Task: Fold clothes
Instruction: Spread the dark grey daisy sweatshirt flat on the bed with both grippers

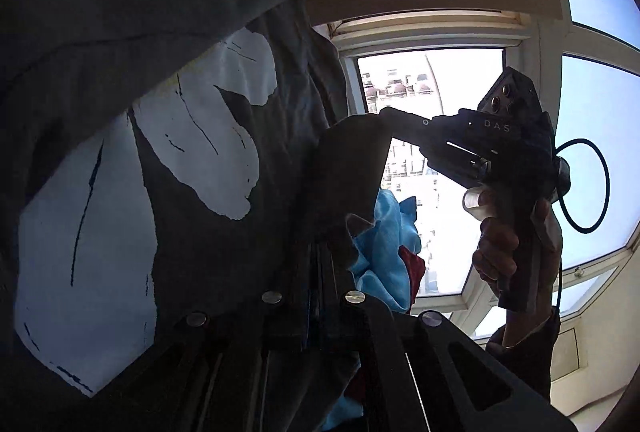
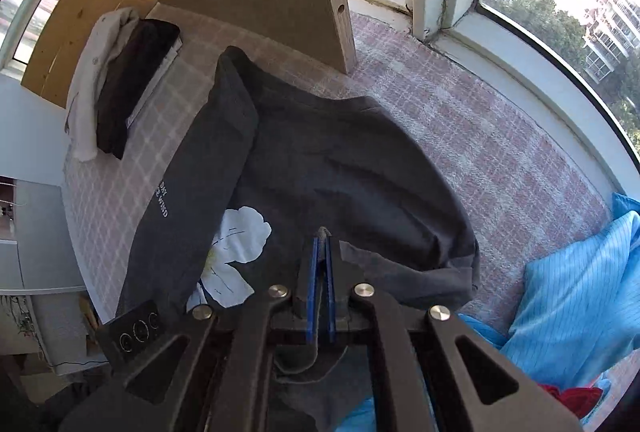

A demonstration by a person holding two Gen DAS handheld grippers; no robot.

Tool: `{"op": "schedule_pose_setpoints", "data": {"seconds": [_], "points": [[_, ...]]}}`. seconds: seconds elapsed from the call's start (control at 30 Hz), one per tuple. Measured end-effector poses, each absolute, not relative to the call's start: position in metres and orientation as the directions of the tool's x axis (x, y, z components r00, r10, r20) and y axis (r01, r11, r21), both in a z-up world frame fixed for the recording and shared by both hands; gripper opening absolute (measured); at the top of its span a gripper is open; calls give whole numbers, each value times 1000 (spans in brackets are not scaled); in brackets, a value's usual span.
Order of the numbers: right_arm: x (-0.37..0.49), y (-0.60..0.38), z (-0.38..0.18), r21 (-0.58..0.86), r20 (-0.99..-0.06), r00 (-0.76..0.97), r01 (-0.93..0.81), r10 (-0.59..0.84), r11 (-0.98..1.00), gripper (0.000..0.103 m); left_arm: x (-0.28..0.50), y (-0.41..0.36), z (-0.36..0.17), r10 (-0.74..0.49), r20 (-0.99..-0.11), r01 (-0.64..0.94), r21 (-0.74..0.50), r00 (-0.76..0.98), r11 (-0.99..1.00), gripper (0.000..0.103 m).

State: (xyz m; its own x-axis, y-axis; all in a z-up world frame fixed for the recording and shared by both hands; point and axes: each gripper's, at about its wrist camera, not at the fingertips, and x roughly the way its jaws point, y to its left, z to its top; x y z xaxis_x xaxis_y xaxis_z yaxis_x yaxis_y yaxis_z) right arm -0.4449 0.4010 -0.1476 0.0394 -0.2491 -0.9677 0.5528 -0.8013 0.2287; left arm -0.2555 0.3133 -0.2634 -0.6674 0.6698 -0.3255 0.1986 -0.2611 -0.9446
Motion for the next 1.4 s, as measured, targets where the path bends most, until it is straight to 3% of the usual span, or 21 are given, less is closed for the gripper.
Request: {"op": "schedule_pose_setpoints", "data": {"seconds": [0.07,0.17,0.2,0.3,0.4,0.43,0.53,0.6,0.7,0.83,0.93,1.1,1.33,1.4], "points": [[-451,413,-143,278,-951,31,518,-308,-809,10,-244,301,-259,641,-336,208,-940,-690,-269,1],[-460,450,-127,387,-902,0,438,-431,-811,32,-223,288,-249,563,-374,223,-921,-737,-320,2],[-462,464,-122,399,-894,-25,412,-448,-819,33,-218,286,-246,543,-379,224,-917,-749,-331,2],[-464,493,-133,314,-934,-51,360,-354,-879,33,-232,304,-235,603,-351,142,-920,-717,-366,2],[-460,498,-170,264,-963,49,350,-264,-899,33,-257,322,-224,657,-346,67,-910,-670,-410,2],[-457,494,-182,283,-959,88,357,-269,-890,33,-265,327,-221,669,-355,45,-900,-653,-433,9],[-456,481,-199,254,-967,75,391,-245,-885,33,-284,326,-240,619,-531,199,-828,-579,-524,12],[-460,477,-197,181,-981,3,403,-197,-897,33,-272,306,-248,568,-564,296,-816,-600,-497,0],[-456,479,-175,129,-979,-97,397,-181,-909,33,-248,290,-229,465,-570,287,-786,-677,-547,0],[-414,456,-159,196,-966,-49,506,-255,-840,33,-246,297,-212,502,-537,196,-791,-678,-580,12],[-377,441,-177,249,-966,83,557,-245,-792,33,-254,293,-210,480,-566,200,-760,-670,-618,12],[-344,439,-194,141,-989,58,641,-136,-754,33,-267,282,-227,477,-673,267,-696,-565,-666,12],[-343,442,-175,122,-984,-25,619,-175,-776,33,-268,283,-207,501,-645,172,-695,-577,-698,10],[-340,442,-174,206,-970,21,603,-242,-771,33,-270,283,-204,522,-641,161,-704,-563,-692,10]]}}
